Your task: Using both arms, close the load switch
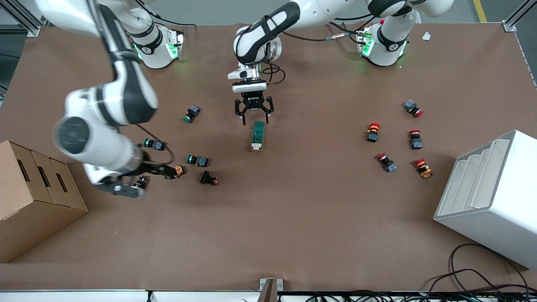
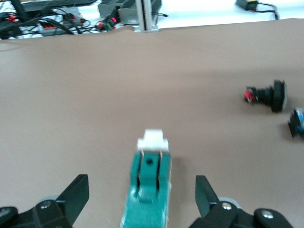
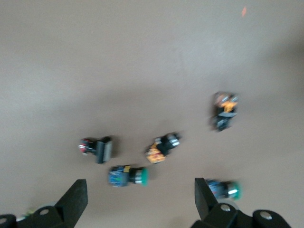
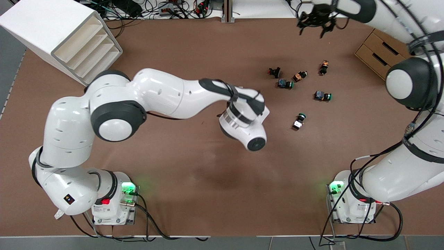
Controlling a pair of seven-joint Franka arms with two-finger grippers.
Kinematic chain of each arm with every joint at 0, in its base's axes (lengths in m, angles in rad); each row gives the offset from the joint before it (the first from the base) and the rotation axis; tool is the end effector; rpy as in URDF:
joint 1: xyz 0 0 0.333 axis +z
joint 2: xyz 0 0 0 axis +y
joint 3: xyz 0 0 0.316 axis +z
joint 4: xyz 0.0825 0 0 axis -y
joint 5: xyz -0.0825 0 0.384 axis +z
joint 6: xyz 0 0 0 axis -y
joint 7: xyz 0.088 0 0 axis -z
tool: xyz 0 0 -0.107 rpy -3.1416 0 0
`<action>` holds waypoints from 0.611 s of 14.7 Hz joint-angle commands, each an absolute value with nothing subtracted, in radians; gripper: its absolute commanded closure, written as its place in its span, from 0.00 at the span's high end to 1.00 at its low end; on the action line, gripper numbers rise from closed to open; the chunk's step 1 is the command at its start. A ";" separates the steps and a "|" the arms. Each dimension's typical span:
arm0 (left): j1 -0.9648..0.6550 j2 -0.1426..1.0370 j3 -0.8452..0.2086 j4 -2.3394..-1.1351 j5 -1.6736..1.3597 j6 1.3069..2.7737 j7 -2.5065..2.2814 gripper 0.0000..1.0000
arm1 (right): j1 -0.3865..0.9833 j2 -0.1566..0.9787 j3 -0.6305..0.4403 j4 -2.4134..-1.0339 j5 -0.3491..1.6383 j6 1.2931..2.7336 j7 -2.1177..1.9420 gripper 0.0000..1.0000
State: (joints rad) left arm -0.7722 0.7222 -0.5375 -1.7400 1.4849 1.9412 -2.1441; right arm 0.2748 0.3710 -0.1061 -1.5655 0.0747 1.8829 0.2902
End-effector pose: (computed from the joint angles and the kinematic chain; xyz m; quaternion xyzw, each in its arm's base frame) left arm 0.2663 -0.6021 0.2034 -0.8983 -0.0121 -0.4359 0.0535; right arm 0.6498 0.1248 0.4269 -0.9971 0.0700 0.0286 0.0097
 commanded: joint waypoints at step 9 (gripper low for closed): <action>-0.433 0.428 -0.549 -1.556 0.792 1.937 -1.564 1.00 | 0.075 0.104 -0.078 -1.629 -0.064 1.677 0.020 1.00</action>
